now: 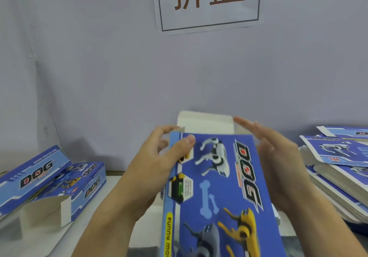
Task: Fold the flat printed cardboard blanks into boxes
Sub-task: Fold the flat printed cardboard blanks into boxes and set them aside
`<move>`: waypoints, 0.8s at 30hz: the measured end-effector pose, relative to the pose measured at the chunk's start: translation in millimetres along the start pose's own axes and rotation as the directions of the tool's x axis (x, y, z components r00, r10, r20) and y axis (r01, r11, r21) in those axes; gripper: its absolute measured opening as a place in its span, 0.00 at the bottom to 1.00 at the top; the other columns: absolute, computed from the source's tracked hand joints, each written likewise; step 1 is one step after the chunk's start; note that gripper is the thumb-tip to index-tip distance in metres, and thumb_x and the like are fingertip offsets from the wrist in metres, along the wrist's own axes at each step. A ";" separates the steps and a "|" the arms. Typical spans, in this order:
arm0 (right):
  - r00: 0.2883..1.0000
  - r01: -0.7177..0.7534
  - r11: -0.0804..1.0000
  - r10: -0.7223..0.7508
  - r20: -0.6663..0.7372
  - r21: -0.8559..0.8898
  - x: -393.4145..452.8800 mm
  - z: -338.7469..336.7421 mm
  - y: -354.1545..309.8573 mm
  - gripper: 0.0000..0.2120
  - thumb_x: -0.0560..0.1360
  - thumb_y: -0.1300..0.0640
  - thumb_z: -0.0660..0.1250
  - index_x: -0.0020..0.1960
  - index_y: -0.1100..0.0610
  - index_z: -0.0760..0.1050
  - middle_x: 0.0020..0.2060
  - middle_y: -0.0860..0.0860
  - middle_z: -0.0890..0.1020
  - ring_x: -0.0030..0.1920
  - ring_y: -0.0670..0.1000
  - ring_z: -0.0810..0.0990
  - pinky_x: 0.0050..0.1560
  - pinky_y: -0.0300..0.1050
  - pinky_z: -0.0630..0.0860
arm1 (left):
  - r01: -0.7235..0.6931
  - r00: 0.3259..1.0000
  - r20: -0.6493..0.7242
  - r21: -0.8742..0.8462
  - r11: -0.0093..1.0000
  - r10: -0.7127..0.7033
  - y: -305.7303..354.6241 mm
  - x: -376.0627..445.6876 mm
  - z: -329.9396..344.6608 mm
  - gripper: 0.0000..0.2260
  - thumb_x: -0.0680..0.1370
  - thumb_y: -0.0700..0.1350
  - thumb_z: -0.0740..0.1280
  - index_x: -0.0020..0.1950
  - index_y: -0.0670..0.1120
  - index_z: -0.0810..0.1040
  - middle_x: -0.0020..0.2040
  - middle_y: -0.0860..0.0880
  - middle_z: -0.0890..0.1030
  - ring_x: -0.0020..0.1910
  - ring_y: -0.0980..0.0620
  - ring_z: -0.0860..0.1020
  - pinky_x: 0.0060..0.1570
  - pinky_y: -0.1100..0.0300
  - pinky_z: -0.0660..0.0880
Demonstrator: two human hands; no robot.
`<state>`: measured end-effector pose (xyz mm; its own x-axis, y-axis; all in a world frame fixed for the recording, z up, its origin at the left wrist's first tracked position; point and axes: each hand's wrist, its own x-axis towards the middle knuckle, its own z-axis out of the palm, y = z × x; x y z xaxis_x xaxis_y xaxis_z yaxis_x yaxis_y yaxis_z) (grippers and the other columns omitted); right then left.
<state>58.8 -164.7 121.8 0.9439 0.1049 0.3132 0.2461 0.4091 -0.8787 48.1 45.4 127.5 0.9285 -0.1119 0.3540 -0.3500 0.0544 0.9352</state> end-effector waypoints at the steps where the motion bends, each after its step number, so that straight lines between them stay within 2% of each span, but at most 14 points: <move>1: 0.998 -0.017 1.000 0.016 0.053 0.014 2.3 6.7 -4.2 0.18 0.79 0.45 0.62 0.63 0.50 0.81 0.54 0.58 0.86 0.49 0.59 0.86 0.44 0.51 0.84 | -0.054 0.998 -0.045 -0.052 0.997 0.052 3.7 -0.3 1.1 0.26 0.67 0.58 0.72 0.61 0.49 0.76 0.47 0.48 0.85 0.42 0.45 0.86 0.35 0.55 0.81; 3: 0.987 0.033 0.993 -0.014 0.157 -0.116 2.0 22.9 -16.0 0.25 0.68 0.30 0.69 0.51 0.49 0.86 0.47 0.54 0.88 0.46 0.53 0.87 0.46 0.42 0.82 | -0.165 0.979 -0.138 -0.092 0.982 0.151 6.2 1.4 2.7 0.28 0.66 0.59 0.72 0.61 0.47 0.75 0.49 0.48 0.86 0.43 0.45 0.86 0.35 0.54 0.82; 4: 0.982 0.109 0.979 -0.079 0.170 -0.174 -0.1 29.4 -18.9 0.24 0.63 0.29 0.72 0.45 0.47 0.87 0.43 0.51 0.88 0.43 0.48 0.87 0.44 0.37 0.81 | -0.216 0.966 -0.163 -0.087 0.973 0.200 6.0 2.4 4.0 0.27 0.66 0.59 0.72 0.61 0.47 0.75 0.49 0.48 0.86 0.43 0.45 0.86 0.36 0.54 0.82; 6: 0.969 0.208 0.969 -0.185 0.163 -0.137 -0.5 31.0 -18.8 0.14 0.67 0.40 0.72 0.50 0.43 0.85 0.46 0.49 0.88 0.43 0.49 0.87 0.38 0.38 0.81 | -0.308 0.935 -0.209 -0.071 0.949 0.287 11.4 0.8 7.5 0.25 0.67 0.58 0.71 0.59 0.46 0.76 0.47 0.48 0.86 0.43 0.47 0.86 0.38 0.55 0.82; 8: 0.941 0.303 0.947 -0.281 0.186 -0.102 -6.2 31.1 -18.8 0.16 0.72 0.46 0.70 0.59 0.43 0.81 0.52 0.50 0.86 0.46 0.54 0.87 0.38 0.42 0.82 | -0.396 0.894 -0.238 -0.024 0.918 0.379 16.7 -1.5 8.3 0.20 0.69 0.58 0.70 0.56 0.48 0.79 0.42 0.48 0.84 0.40 0.49 0.83 0.39 0.56 0.82; 10: 0.909 0.401 0.910 -0.381 0.167 -0.104 -9.8 33.4 -20.4 0.18 0.73 0.48 0.73 0.62 0.45 0.79 0.56 0.52 0.85 0.47 0.56 0.87 0.40 0.44 0.82 | -0.459 0.863 -0.222 0.036 0.888 0.454 23.1 -4.6 9.2 0.18 0.74 0.60 0.69 0.57 0.50 0.79 0.38 0.51 0.81 0.37 0.52 0.79 0.38 0.58 0.80; 11: 0.891 0.441 0.893 -0.424 0.163 -0.089 -11.5 35.6 -20.9 0.19 0.73 0.48 0.74 0.63 0.47 0.79 0.56 0.53 0.85 0.47 0.56 0.87 0.40 0.44 0.82 | -0.469 0.860 -0.206 0.041 0.882 0.467 25.8 -5.9 10.2 0.18 0.76 0.61 0.69 0.59 0.51 0.79 0.40 0.52 0.81 0.38 0.51 0.78 0.39 0.56 0.80; 13: 0.857 0.509 0.854 -0.491 0.156 -0.108 -11.8 42.7 -22.3 0.22 0.73 0.49 0.70 0.66 0.50 0.76 0.58 0.52 0.84 0.48 0.55 0.87 0.41 0.45 0.83 | -0.451 0.882 -0.166 -0.019 0.892 0.442 29.9 -8.6 13.9 0.18 0.78 0.61 0.67 0.63 0.53 0.76 0.47 0.51 0.83 0.42 0.51 0.83 0.40 0.55 0.81; 15: 0.822 0.567 0.810 -0.547 0.161 -0.147 -13.3 47.3 -21.0 0.25 0.73 0.48 0.70 0.69 0.51 0.74 0.61 0.51 0.82 0.51 0.53 0.87 0.45 0.46 0.83 | -0.470 0.875 -0.152 -0.031 0.882 0.461 30.6 -9.9 17.6 0.18 0.77 0.59 0.68 0.64 0.55 0.73 0.48 0.53 0.85 0.44 0.53 0.85 0.38 0.59 0.82; 17: 0.805 0.592 0.790 -0.569 0.167 -0.163 -13.2 50.2 -18.3 0.25 0.74 0.46 0.70 0.70 0.50 0.73 0.63 0.51 0.82 0.52 0.52 0.86 0.45 0.44 0.83 | -0.514 0.844 -0.178 0.002 0.858 0.506 29.0 -10.4 20.4 0.18 0.76 0.57 0.70 0.63 0.54 0.72 0.46 0.53 0.85 0.44 0.54 0.86 0.36 0.61 0.81; 19: 0.818 0.574 0.797 -0.549 0.169 -0.187 -11.0 48.0 -13.1 0.25 0.76 0.42 0.70 0.70 0.48 0.72 0.62 0.50 0.82 0.52 0.51 0.86 0.44 0.43 0.83 | -0.552 0.810 -0.206 0.043 0.833 0.548 24.4 -8.2 20.5 0.17 0.75 0.55 0.69 0.61 0.53 0.72 0.44 0.53 0.84 0.42 0.55 0.86 0.35 0.63 0.81; 21: 0.844 0.536 0.802 -0.508 0.169 -0.264 -7.4 41.8 -6.7 0.25 0.75 0.41 0.66 0.70 0.43 0.71 0.56 0.50 0.85 0.50 0.55 0.86 0.43 0.50 0.84 | -0.567 0.788 -0.226 0.092 0.818 0.572 16.8 -5.1 21.3 0.13 0.76 0.54 0.69 0.58 0.53 0.72 0.41 0.53 0.84 0.39 0.56 0.85 0.33 0.64 0.80; 23: 0.888 0.459 0.819 -0.436 0.146 -0.344 -3.8 36.2 -1.0 0.21 0.76 0.40 0.64 0.69 0.37 0.72 0.50 0.61 0.83 0.47 0.70 0.81 0.42 0.68 0.81 | -0.548 0.791 -0.240 0.132 0.826 0.563 6.7 -2.0 26.1 0.12 0.75 0.57 0.69 0.55 0.57 0.72 0.39 0.53 0.83 0.38 0.55 0.85 0.33 0.62 0.81; 24: 0.908 0.416 0.834 -0.398 0.128 -0.362 -2.6 33.8 0.7 0.19 0.77 0.39 0.63 0.67 0.37 0.72 0.49 0.67 0.80 0.47 0.75 0.78 0.41 0.72 0.79 | -0.530 0.800 -0.242 0.143 0.836 0.549 1.3 -0.7 29.1 0.12 0.74 0.58 0.69 0.54 0.58 0.72 0.39 0.53 0.83 0.39 0.54 0.85 0.33 0.61 0.81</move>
<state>49.0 -134.0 132.5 0.7314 0.0480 0.6802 0.6779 0.0572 -0.7330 43.4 16.7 128.8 0.5808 0.1808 0.7937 -0.8024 -0.0376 0.5956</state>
